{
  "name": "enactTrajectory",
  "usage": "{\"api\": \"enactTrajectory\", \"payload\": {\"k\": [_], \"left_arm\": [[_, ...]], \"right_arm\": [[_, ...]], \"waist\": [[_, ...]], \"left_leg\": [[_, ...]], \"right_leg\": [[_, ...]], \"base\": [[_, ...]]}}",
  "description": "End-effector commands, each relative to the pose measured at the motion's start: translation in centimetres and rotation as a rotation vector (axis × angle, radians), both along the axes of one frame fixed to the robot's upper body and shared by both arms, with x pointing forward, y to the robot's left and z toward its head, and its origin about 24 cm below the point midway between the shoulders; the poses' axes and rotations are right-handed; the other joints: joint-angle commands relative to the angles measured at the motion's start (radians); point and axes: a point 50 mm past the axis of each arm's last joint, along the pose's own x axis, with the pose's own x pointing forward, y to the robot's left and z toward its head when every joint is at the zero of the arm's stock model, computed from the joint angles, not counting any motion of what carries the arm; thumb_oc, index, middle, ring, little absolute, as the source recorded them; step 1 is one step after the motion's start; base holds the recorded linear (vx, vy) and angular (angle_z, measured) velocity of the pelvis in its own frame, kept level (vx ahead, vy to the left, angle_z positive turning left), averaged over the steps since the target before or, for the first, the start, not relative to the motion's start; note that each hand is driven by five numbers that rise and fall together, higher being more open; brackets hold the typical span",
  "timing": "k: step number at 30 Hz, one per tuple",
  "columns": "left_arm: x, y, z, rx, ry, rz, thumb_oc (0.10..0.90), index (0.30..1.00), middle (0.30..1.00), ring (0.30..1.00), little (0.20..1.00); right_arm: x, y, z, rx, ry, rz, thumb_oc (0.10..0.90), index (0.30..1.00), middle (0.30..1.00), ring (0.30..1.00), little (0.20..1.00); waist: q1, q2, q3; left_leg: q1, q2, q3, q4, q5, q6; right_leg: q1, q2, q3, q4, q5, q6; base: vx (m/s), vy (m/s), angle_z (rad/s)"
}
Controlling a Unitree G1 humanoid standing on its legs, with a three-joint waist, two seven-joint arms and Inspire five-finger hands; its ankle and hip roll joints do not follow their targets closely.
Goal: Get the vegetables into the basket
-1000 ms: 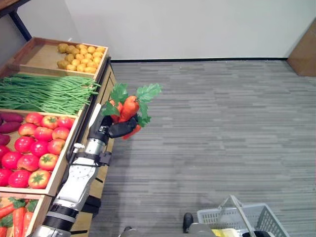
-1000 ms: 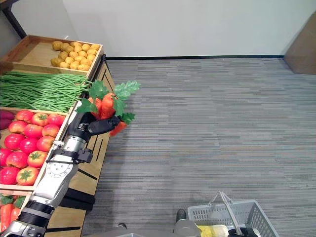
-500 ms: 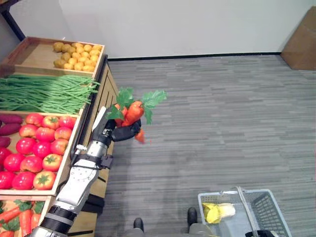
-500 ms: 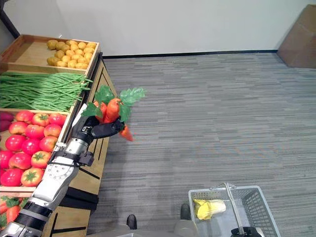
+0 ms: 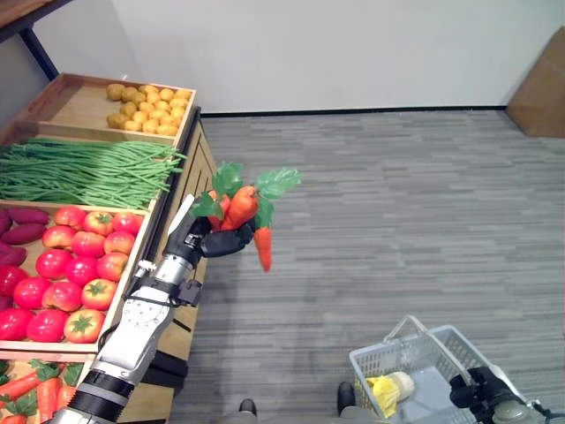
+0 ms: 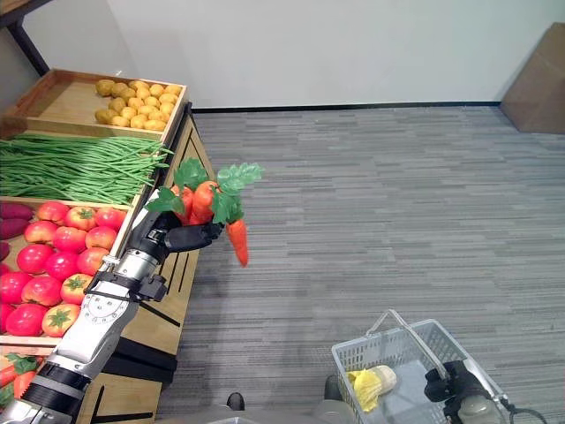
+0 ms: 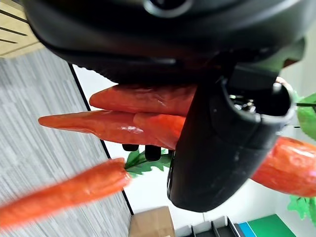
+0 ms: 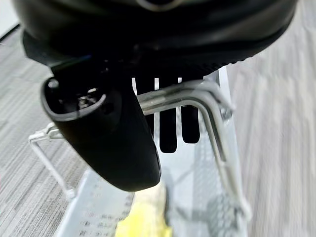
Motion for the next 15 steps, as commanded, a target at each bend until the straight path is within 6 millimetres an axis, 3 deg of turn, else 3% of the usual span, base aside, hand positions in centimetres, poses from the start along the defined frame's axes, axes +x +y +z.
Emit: {"api": "enactTrajectory", "payload": {"k": [1,2,6,15], "left_arm": [[0.7,-3.0,7.1,-0.022,-0.325,-0.195,0.400,0.300,0.300,0.300,0.300],[0.6,-3.1,7.1,-0.007,-0.326,-0.211,0.400,0.300,0.300,0.300,0.300],[0.5,-3.7,7.1,0.010,-0.322,-0.252,0.400,0.300,0.300,0.300,0.300],[0.4,-6.2,7.1,0.048,-0.308,-0.405,0.400,0.300,0.300,0.300,0.300]], "right_arm": [[7.3,-0.5,5.3,-0.119,-0.272,0.195,0.400,0.300,0.300,0.300,0.300],[8.8,0.5,6.4,-0.112,-0.341,0.269,0.400,0.300,0.300,0.300,0.300],[10.5,1.4,7.9,-0.118,-0.412,0.343,0.400,0.300,0.300,0.300,0.300],[17.2,5.6,12.9,-0.180,-0.613,0.576,0.400,0.300,0.300,0.300,0.300]], "waist": [[-0.008,-0.044,-0.049],[-0.013,-0.043,-0.052],[-0.015,-0.041,-0.058],[-0.005,-0.030,-0.067]], "left_leg": [[-0.053,0.004,-0.015,0.006,0.015,-0.020],[-0.053,0.005,-0.013,0.006,0.015,-0.020],[-0.051,0.007,-0.013,0.006,0.014,-0.022],[-0.046,0.015,-0.005,0.006,0.014,-0.027]], "right_leg": [[0.034,-0.023,-0.030,0.025,-0.062,0.034],[0.033,-0.022,-0.030,0.022,-0.059,0.034],[0.038,-0.021,-0.033,0.016,-0.058,0.035],[0.043,-0.016,-0.033,0.006,-0.052,0.034]], "base": [[0.00,0.000,0.00],[0.00,0.000,0.00],[0.00,-0.006,-0.03],[0.00,-0.006,0.00]]}}
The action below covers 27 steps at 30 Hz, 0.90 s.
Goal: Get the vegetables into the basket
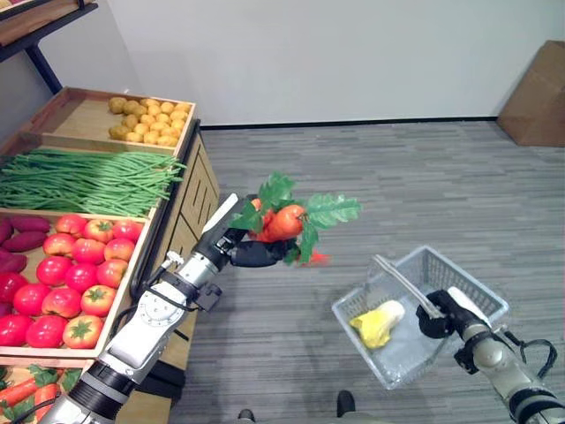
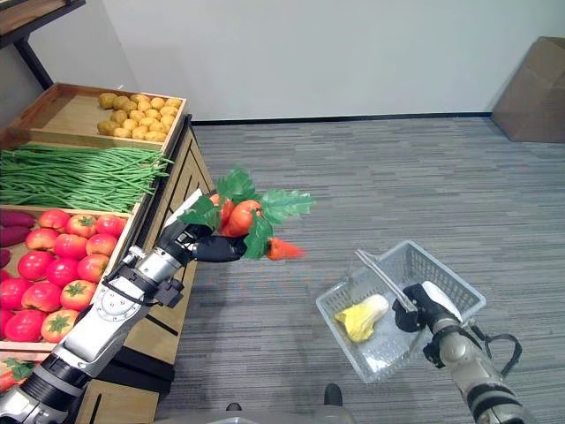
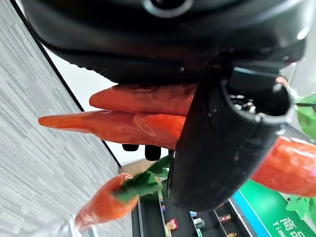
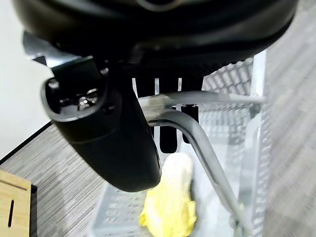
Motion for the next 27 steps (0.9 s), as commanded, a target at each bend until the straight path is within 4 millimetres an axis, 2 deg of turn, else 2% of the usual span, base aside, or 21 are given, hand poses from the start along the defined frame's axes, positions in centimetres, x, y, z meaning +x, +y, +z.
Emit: {"api": "enactTrajectory", "payload": {"k": [1,3,7,12,17,27], "left_arm": [[0.8,-2.6,5.7,-0.045,-0.257,-0.176,0.400,0.300,0.300,0.300,0.300],[0.6,-3.5,5.9,0.008,-0.265,-0.246,0.400,0.300,0.300,0.300,0.300],[0.5,-4.3,6.1,0.039,-0.282,-0.293,0.400,0.300,0.300,0.300,0.300],[0.6,-5.4,5.8,0.053,-0.288,-0.317,0.400,0.300,0.300,0.300,0.300],[1.0,-6.1,4.6,0.094,-0.270,-0.302,0.400,0.300,0.300,0.300,0.300],[1.4,-6.7,1.4,0.235,-0.225,-0.292,0.400,0.300,0.300,0.300,0.300]], "right_arm": [[6.7,0.7,8.1,-0.083,-0.343,0.123,0.400,0.300,0.300,0.300,0.300],[8.2,1.6,9.4,-0.097,-0.375,0.161,0.400,0.300,0.300,0.300,0.300],[9.5,2.8,10.4,-0.084,-0.409,0.194,0.400,0.300,0.300,0.300,0.300],[11.0,5.7,11.9,0.041,-0.499,0.247,0.400,0.300,0.300,0.300,0.300],[11.2,8.9,12.9,0.198,-0.569,0.321,0.400,0.300,0.300,0.300,0.300],[11.3,11.6,15.0,0.313,-0.664,0.404,0.400,0.300,0.300,0.300,0.300]], "waist": [[0.009,-0.032,-0.051],[0.013,-0.029,-0.050],[0.014,-0.027,-0.048],[0.012,-0.024,-0.048],[0.005,-0.023,-0.054],[-0.004,-0.025,-0.059]], "left_leg": [[-0.051,0.011,-0.008,0.001,0.003,-0.017],[-0.052,0.012,-0.006,0.001,0.003,-0.019],[-0.052,0.014,-0.005,0.001,0.004,-0.020],[-0.050,0.015,-0.003,0.001,0.001,-0.019],[-0.042,0.017,0.001,0.001,-0.003,-0.018],[-0.036,0.020,0.012,0.001,-0.009,-0.017]], "right_leg": [[0.043,-0.023,-0.035,0.004,-0.057,0.037],[0.042,-0.022,-0.035,0.004,-0.056,0.038],[0.042,-0.021,-0.033,0.004,-0.055,0.038],[0.043,-0.020,-0.031,0.004,-0.056,0.037],[0.048,-0.018,-0.029,0.004,-0.059,0.035],[0.047,-0.020,-0.022,0.004,-0.060,0.038]], "base": [[0.00,0.000,0.00],[0.00,0.000,0.00],[0.00,0.000,0.00],[0.00,0.000,0.00],[0.00,0.000,0.00],[0.00,-0.002,-0.01]]}}
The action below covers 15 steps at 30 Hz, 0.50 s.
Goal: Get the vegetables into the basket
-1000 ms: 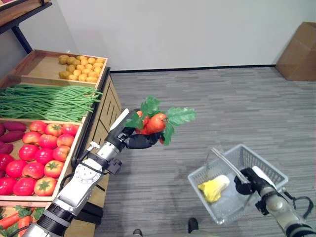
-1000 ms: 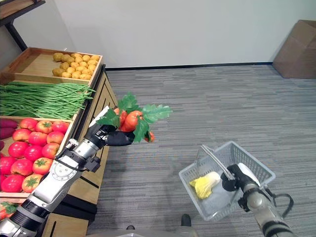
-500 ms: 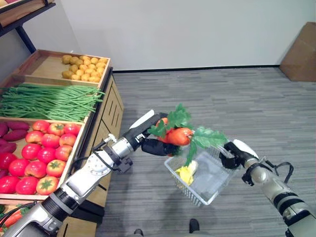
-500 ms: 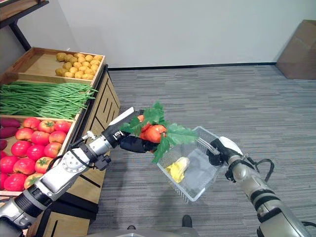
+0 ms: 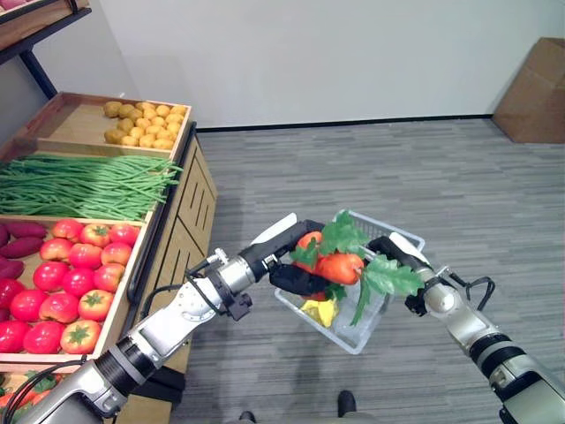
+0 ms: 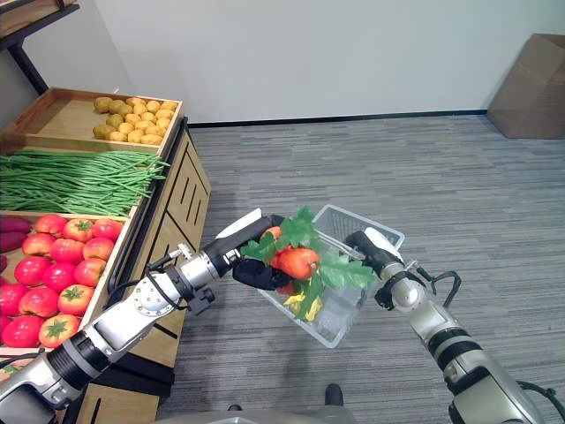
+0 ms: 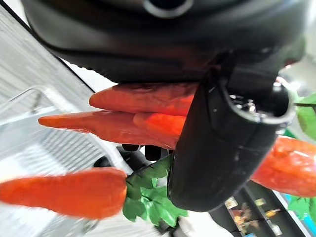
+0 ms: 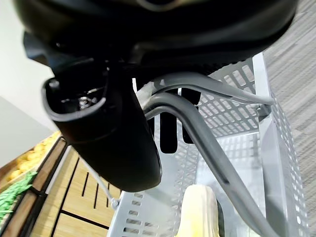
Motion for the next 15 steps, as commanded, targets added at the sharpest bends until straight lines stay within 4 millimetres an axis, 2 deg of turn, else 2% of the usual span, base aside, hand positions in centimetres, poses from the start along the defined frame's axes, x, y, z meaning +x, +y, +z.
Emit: {"api": "enactTrajectory", "payload": {"k": [1,9,14,15], "left_arm": [[1.5,-1.8,3.4,-0.035,-0.208,-0.062,0.400,0.300,0.300,0.300,0.300],[2.4,-1.8,0.8,0.070,-0.201,0.016,0.400,0.300,0.300,0.300,0.300],[2.9,-1.3,-0.6,0.150,-0.216,0.063,0.400,0.300,0.300,0.300,0.300],[3.2,-0.8,-1.4,0.189,-0.210,0.098,0.400,0.300,0.300,0.300,0.300]], "right_arm": [[4.5,3.4,10.7,0.189,-0.450,0.119,0.400,0.300,0.300,0.300,0.300],[3.7,5.4,11.6,0.336,-0.492,0.174,0.400,0.300,0.300,0.300,0.300],[2.8,7.0,12.0,0.419,-0.504,0.248,0.400,0.300,0.300,0.300,0.300],[2.3,7.6,12.2,0.454,-0.507,0.281,0.400,0.300,0.300,0.300,0.300]], "waist": [[0.001,-0.035,-0.056],[-0.008,-0.033,-0.059],[-0.013,-0.033,-0.062],[-0.015,-0.034,-0.063]], "left_leg": [[-0.042,0.015,-0.001,0.001,-0.009,-0.017],[-0.040,0.015,0.006,0.001,-0.011,-0.015],[-0.036,0.017,0.012,0.001,-0.012,-0.015],[-0.035,0.017,0.013,0.001,-0.011,-0.016]], "right_leg": [[0.049,-0.025,-0.032,0.001,-0.062,0.040],[0.049,-0.026,-0.028,0.001,-0.062,0.041],[0.049,-0.025,-0.025,0.001,-0.062,0.039],[0.049,-0.025,-0.025,0.001,-0.062,0.040]], "base": [[0.00,-0.002,-0.03],[0.00,-0.001,-0.05],[0.00,-0.001,-0.01],[0.00,0.000,0.00]]}}
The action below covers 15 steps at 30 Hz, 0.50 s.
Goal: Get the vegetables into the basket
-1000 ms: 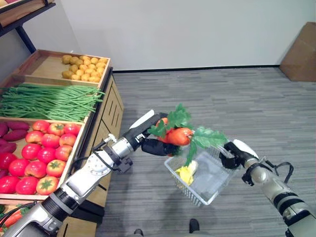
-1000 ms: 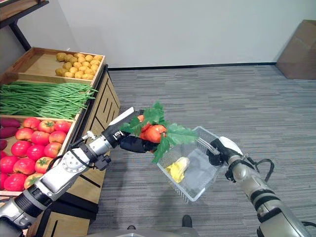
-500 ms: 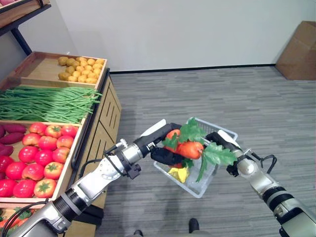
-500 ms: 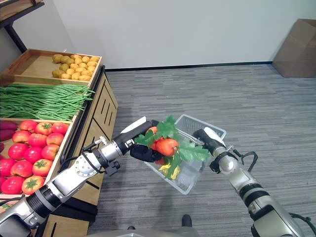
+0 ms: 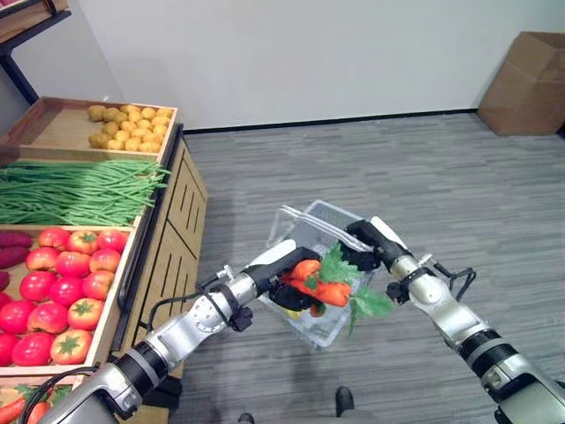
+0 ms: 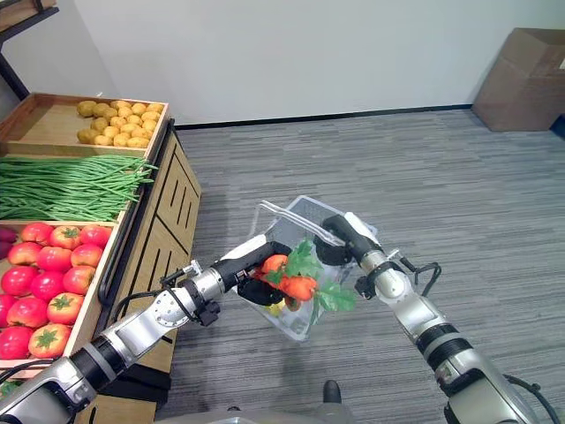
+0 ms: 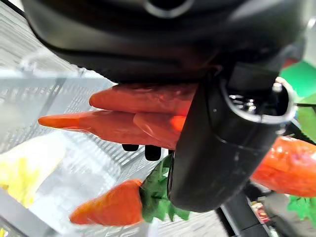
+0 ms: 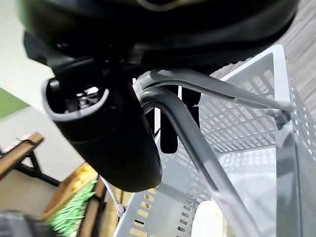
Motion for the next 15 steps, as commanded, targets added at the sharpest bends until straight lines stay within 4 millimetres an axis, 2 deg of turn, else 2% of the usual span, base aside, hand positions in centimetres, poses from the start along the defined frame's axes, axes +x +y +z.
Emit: {"api": "enactTrajectory", "payload": {"k": [1,4,12,13,15], "left_arm": [[2.5,-1.0,3.2,-0.031,-0.200,-0.006,0.400,0.300,0.300,0.300,0.300],[2.9,0.4,1.6,0.060,-0.190,0.058,0.400,0.300,0.300,0.300,0.300],[3.6,2.9,-0.3,0.209,-0.216,0.175,0.400,0.300,0.300,0.300,0.300],[3.9,3.9,-0.7,0.265,-0.237,0.225,0.400,0.300,0.300,0.300,0.300],[4.1,4.6,-1.3,0.318,-0.253,0.269,0.400,0.300,0.300,0.300,0.300]], "right_arm": [[1.9,3.2,9.7,0.281,-0.403,0.134,0.400,0.300,0.300,0.300,0.300],[1.1,3.8,10.1,0.312,-0.408,0.192,0.400,0.300,0.300,0.300,0.300],[-0.1,4.7,10.6,0.367,-0.408,0.268,0.400,0.300,0.300,0.300,0.300],[-0.5,4.9,10.8,0.385,-0.411,0.288,0.400,0.300,0.300,0.300,0.300],[-0.8,5.1,10.9,0.391,-0.414,0.301,0.400,0.300,0.300,0.300,0.300]], "waist": [[0.010,-0.034,-0.064],[0.006,-0.034,-0.065],[0.004,-0.034,-0.071],[0.003,-0.035,-0.071],[0.003,-0.035,-0.071]], "left_leg": [[-0.038,0.013,-0.009,0.001,-0.010,-0.016],[-0.039,0.013,-0.007,0.001,-0.007,-0.018],[-0.040,0.014,0.000,0.001,-0.007,-0.020],[-0.041,0.014,0.001,0.001,-0.008,-0.020],[-0.042,0.014,0.003,0.001,-0.007,-0.020]], "right_leg": [[0.060,-0.033,-0.044,0.001,-0.065,0.043],[0.058,-0.032,-0.044,0.001,-0.063,0.044],[0.055,-0.031,-0.042,0.001,-0.061,0.044],[0.053,-0.031,-0.040,0.001,-0.060,0.044],[0.051,-0.031,-0.038,0.001,-0.059,0.044]], "base": [[0.00,0.000,0.00],[0.00,0.000,0.00],[0.00,0.000,0.00],[0.00,0.000,0.00],[0.00,-0.001,-0.02]]}}
